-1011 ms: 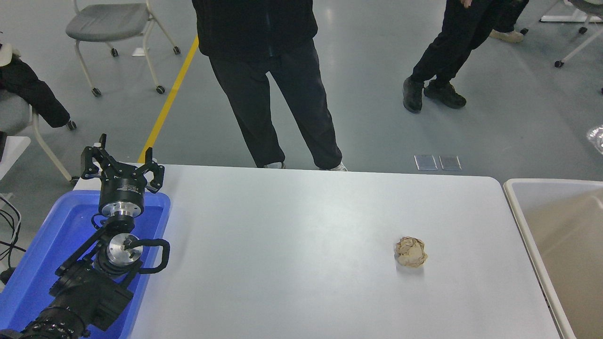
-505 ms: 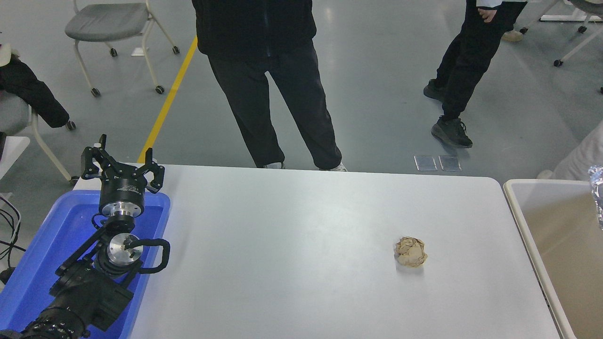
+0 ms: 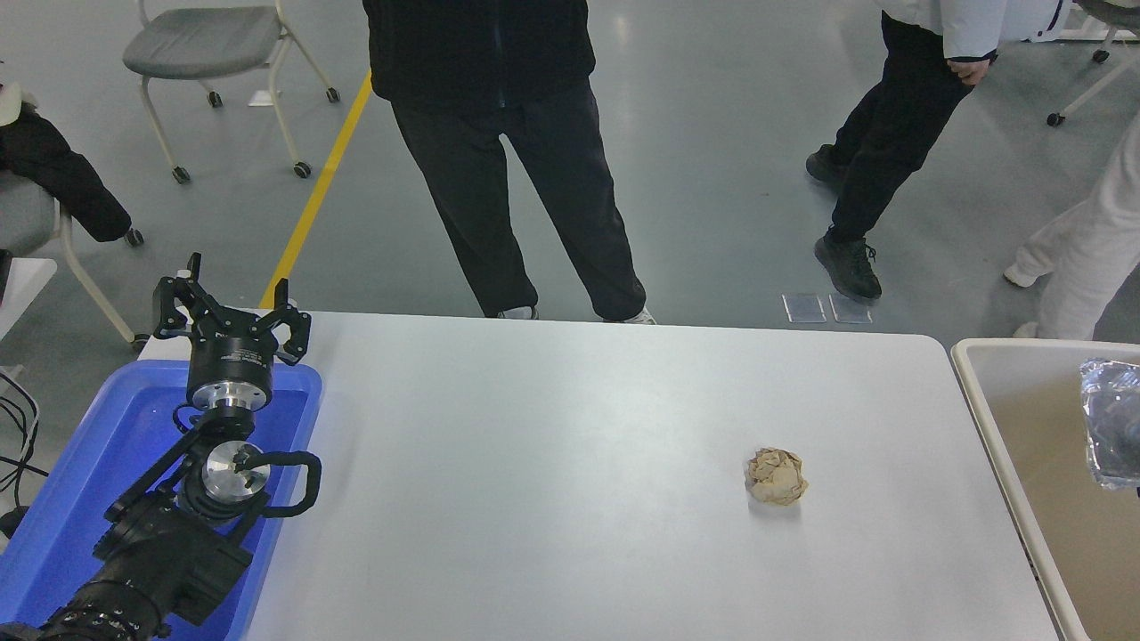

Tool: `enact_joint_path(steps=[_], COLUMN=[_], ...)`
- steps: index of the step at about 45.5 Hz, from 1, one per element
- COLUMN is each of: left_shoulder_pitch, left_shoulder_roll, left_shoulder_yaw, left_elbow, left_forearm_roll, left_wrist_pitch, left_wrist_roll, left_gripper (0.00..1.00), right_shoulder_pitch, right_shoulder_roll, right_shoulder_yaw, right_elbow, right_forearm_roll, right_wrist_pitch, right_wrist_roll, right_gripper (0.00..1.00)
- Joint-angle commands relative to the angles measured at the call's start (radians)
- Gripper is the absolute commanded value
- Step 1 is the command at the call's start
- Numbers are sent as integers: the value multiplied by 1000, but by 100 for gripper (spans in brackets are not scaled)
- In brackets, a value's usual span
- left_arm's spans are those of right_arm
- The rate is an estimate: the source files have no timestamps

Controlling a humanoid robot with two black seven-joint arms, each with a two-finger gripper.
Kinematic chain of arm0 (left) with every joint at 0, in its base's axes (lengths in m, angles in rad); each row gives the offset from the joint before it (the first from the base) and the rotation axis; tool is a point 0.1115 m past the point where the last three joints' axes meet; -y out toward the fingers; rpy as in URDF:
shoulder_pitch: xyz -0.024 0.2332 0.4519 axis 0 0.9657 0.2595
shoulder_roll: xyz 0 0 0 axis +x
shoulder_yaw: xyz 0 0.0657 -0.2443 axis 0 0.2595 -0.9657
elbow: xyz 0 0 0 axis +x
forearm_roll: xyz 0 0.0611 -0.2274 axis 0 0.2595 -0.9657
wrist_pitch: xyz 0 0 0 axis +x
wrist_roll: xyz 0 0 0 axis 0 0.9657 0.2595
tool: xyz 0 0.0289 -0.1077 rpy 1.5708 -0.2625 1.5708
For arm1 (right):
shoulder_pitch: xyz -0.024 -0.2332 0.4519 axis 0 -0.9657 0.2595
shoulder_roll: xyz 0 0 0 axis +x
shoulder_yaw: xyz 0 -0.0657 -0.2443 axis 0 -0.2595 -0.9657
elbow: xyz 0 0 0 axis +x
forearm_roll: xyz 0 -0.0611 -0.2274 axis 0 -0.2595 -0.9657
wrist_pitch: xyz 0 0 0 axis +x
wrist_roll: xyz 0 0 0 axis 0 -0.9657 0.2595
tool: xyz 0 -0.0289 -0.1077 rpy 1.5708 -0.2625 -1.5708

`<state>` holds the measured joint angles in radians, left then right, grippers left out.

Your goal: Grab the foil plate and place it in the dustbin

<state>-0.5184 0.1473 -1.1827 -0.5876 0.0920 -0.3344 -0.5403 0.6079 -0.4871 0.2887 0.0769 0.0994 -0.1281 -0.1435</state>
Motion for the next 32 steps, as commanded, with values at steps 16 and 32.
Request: enact_joint_path(steps=[16, 32], left_shoulder_pitch=[0, 0], left_shoulder_roll=[0, 0], left_shoulder_yaw=[0, 0], left_elbow=[0, 0], left_forearm_roll=[0, 0], left_wrist_pitch=[0, 0], left_wrist_roll=[0, 0], left_gripper=[99, 99], right_shoulder_pitch=[24, 176], right_shoulder_roll=[-77, -120], right_shoulder_yaw=[6, -170], right_elbow=[18, 29], right_forearm_roll=[-20, -89], right_wrist_pitch=[41, 127], right_wrist_roll=[2, 1], right_gripper=[100, 100])
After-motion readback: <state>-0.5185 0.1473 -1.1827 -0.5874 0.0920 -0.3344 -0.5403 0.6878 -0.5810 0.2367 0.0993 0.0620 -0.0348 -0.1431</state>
